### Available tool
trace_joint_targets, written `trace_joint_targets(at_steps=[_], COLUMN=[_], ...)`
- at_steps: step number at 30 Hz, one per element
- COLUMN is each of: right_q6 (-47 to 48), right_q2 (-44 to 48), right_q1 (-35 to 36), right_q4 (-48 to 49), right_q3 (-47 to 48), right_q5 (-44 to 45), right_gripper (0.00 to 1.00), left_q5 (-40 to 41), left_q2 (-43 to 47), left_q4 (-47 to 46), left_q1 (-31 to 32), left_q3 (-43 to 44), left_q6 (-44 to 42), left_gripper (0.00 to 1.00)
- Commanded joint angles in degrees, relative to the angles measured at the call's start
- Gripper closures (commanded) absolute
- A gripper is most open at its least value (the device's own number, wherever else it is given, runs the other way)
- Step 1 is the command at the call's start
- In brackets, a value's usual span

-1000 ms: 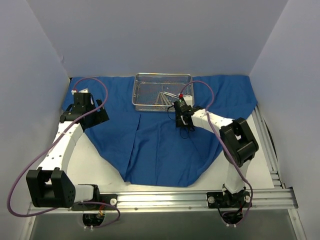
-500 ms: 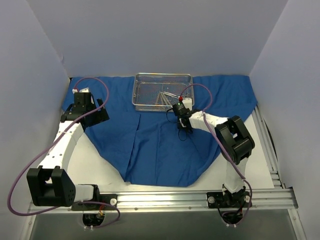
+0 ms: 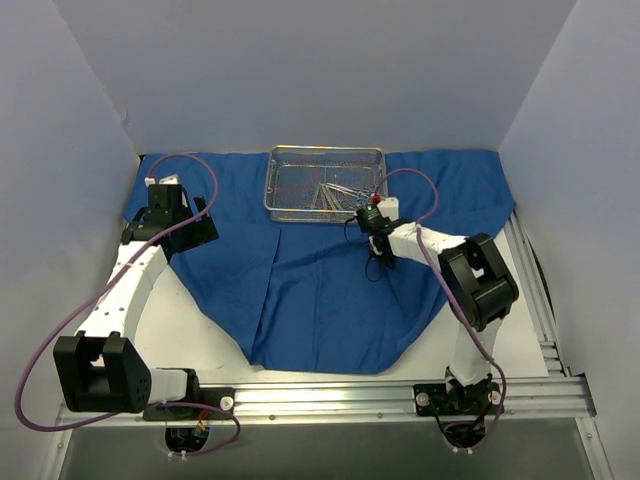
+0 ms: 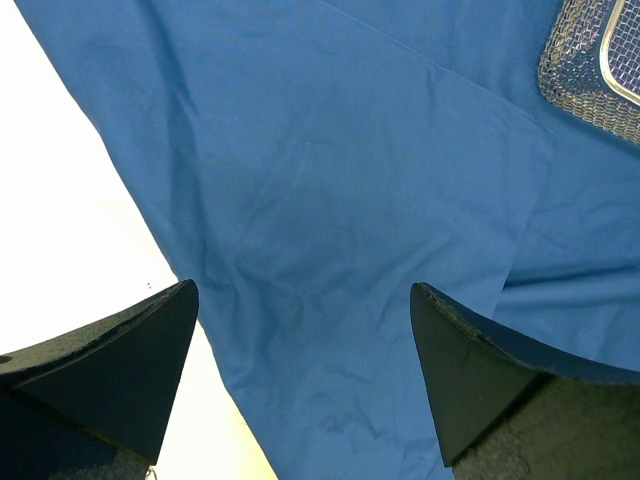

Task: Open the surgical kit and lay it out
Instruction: Open the surgical kit at the center of the board.

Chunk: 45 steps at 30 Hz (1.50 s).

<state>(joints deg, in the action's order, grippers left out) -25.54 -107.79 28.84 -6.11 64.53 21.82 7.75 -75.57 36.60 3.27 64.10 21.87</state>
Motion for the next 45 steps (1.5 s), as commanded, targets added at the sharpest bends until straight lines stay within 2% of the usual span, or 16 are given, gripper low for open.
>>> trace_joint_targets(at_steps=[1, 5, 10, 20, 23, 27, 31, 35, 36, 38, 39, 40, 41, 42, 44, 45], right_q6=[-1.5, -5.2, -11.2, -9.6, -11.0, -19.0, -25.2, -26.6, -26.6, -26.6, -25.9, -23.8, -20.2, -13.1, -6.0, -4.8], right_q2=[4.6, 11.7, 23.8, 46.2, 48.8, 52.3, 53.1, 54.7, 54.9, 55.0, 54.9, 55.3, 55.7, 56.2, 56.9, 56.6], right_q1=[-3.3, -9.8, -23.6, -48.8, -50.8, -50.6, -49.4, -48.1, -47.7, -47.4, -47.0, -46.7, -46.3, -46.0, -45.2, -45.1], right_q4=[-8.7, -15.5, -26.0, -36.4, -40.4, -47.5, -53.2, -54.4, -54.4, -54.5, -54.1, -52.6, -47.1, -44.4, -36.1, -35.1], right_q3=[-1.2, -1.7, -1.6, 2.6, 3.9, 5.4, 7.3, 7.4, 7.5, 7.9, 8.5, 8.5, 8.2, 7.1, 5.0, 4.1], right_q5=[6.3, 11.8, 16.4, 17.4, 21.2, 30.1, 38.7, 41.8, 42.2, 42.6, 41.5, 40.0, 37.7, 31.8, 22.2, 17.7], right_gripper=[1.0, 1.0, 1.0, 1.0, 1.0, 1.0, 0.85, 0.8, 0.67, 0.51, 0.4, 0.34, 0.31, 0.25, 0.22, 0.21], left_q5=[0.3, 1.0, 2.8, 1.6, 1.0, 0.4, 0.3, 0.7, 0.8, 0.7, 0.7, 0.8, 1.0, 1.2, 1.6, 1.6], left_q2=[1.3, 2.7, 5.1, 9.7, 10.0, 10.0, 10.4, 10.6, 10.4, 10.3, 9.9, 9.8, 9.7, 9.3, 8.9, 8.4], left_q4=[-2.1, -1.1, 1.0, 1.6, 1.8, 1.8, 1.7, 1.8, 1.7, 1.7, 1.7, 1.7, 1.7, 1.7, 1.7, 1.5], left_q1=[0.0, -0.1, -0.5, -0.5, 0.0, 0.7, 0.9, 0.9, 0.8, 0.9, 0.9, 0.9, 0.9, 0.9, 0.9, 0.9], left_q3=[0.7, 1.3, 2.0, 2.6, 3.0, 2.8, 2.5, 2.0, 1.9, 1.9, 2.0, 1.9, 1.9, 1.9, 1.7, 1.6], left_q6=[-0.6, -0.8, -0.6, 0.4, 0.5, 0.6, 0.7, 0.7, 0.8, 0.7, 0.7, 0.7, 0.8, 0.7, 0.8, 0.7], left_gripper=[0.04, 0.04, 0.04, 0.04, 0.04, 0.04, 0.04, 0.04, 0.04, 0.04, 0.04, 0.04, 0.04, 0.04, 0.05, 0.05])
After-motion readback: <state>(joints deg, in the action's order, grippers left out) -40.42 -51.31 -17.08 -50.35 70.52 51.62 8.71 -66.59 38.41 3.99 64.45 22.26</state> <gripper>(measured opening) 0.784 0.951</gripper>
